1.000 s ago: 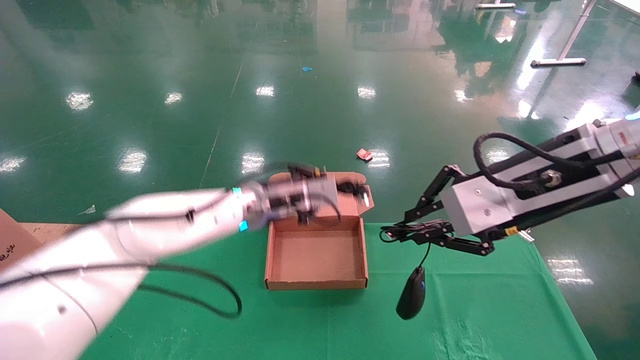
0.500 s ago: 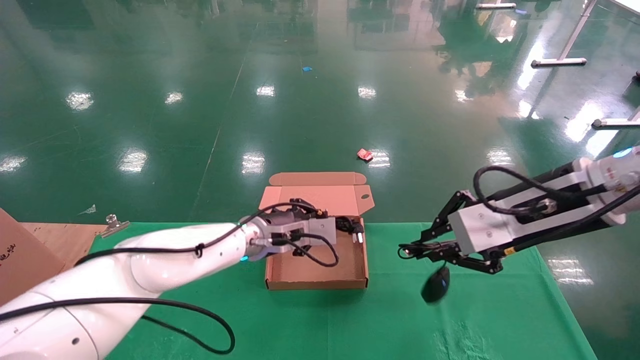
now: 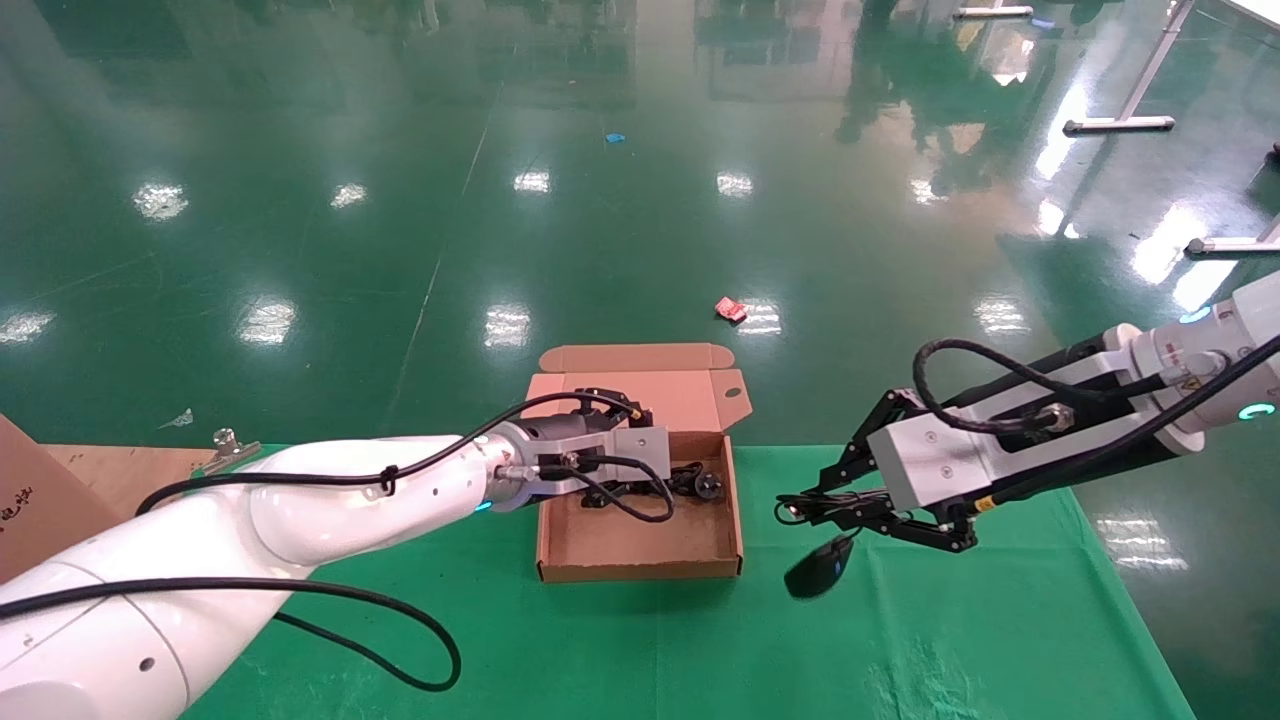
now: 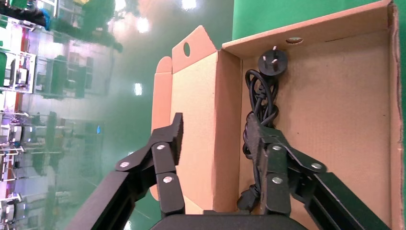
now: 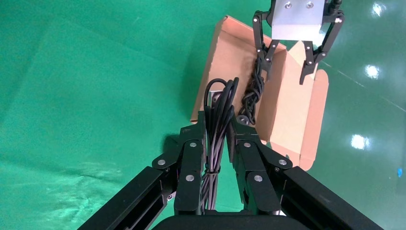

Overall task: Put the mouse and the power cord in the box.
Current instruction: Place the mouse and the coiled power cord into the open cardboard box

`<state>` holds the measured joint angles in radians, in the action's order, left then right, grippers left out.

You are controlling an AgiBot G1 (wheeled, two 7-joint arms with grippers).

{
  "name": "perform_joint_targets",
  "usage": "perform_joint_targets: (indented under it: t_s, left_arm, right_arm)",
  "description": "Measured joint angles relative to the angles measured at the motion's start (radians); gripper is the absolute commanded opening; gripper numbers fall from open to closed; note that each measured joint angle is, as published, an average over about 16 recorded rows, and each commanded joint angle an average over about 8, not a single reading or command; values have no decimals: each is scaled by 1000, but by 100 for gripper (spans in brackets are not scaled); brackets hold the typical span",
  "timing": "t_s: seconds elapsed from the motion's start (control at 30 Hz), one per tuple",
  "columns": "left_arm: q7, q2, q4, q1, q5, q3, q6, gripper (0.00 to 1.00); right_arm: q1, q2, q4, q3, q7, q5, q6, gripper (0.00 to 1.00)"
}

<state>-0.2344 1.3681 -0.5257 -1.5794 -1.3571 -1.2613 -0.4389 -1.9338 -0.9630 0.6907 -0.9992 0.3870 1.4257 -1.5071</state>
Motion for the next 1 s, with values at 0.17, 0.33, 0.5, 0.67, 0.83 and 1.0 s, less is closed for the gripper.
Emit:
perform_joint_targets:
  t_s: [0.17,0.33,0.5,0.67,0.83,1.0]
  left_arm:
    - [-2,-4,17,-21,65,6,-20,100]
    - [-17,-29,32,-54,141,32,-87,100]
    - [-68,-98,32,-83,223,73,-204,100]
    - [-124,-207,0,-92,296,117,-334,100]
    - [-152,-344,-72,-78,361,158,-435,100]
    - [-135,-473,-171,-50,404,184,-470,100]
  right_arm:
    - [-11,-39,-19,-4,3,9,16,0]
    - [-28,-102,-56,-11,11,24,40,0]
    - [-43,-187,-115,-19,24,41,76,0]
    - [-47,-280,-185,-29,40,56,123,0]
    - [-30,-353,-226,-47,48,61,191,0]
    - [7,-396,-221,-73,42,52,295,0]
